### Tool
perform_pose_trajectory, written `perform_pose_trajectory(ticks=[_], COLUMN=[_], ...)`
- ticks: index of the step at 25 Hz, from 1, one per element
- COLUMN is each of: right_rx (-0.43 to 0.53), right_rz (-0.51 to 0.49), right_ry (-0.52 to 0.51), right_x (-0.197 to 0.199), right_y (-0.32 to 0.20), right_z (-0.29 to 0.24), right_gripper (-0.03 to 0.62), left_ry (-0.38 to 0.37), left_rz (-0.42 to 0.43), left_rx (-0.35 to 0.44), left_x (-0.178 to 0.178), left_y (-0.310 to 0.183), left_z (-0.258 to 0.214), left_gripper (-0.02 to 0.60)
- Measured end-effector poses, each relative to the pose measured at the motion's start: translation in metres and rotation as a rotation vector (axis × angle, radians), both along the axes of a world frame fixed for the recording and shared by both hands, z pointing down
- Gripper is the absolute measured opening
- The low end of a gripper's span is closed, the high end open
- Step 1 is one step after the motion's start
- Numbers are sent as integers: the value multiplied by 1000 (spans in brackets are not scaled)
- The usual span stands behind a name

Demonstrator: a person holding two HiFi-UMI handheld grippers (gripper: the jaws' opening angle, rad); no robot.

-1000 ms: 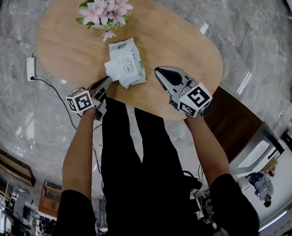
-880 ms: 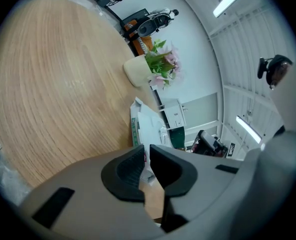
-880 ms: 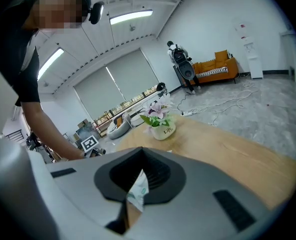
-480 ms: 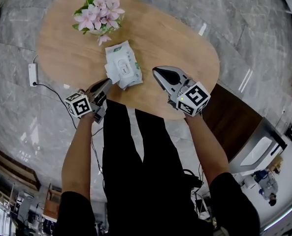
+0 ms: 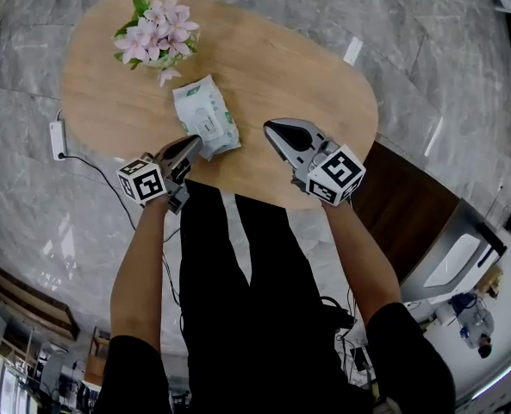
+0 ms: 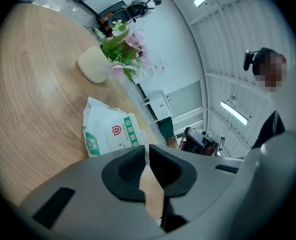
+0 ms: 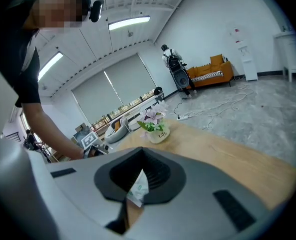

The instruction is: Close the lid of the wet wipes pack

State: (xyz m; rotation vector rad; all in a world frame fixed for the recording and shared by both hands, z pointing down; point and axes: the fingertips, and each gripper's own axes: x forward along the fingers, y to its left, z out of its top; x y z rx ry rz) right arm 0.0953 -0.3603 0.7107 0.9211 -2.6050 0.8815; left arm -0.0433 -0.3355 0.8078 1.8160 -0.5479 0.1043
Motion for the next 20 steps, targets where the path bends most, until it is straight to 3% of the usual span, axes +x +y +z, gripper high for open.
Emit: perform_pose_trajectory(ticks=[5,13,20], right_rx=[-5,-19,-25], right_rz=[-29,-70,-81], right_ry=[-14,-37,-38], right_x=[0,-5,-8], right_y=[12,19,15], right_z=[3,6,9], right_gripper=[8,8,8], left_ry=[-78,-292,-442], left_rz=[15,154,216], left_rx=[37,150,206], left_x=[7,23,21], left_y=[-11,-18,-33], left_z=[7,16,22], left_gripper=[37,31,25])
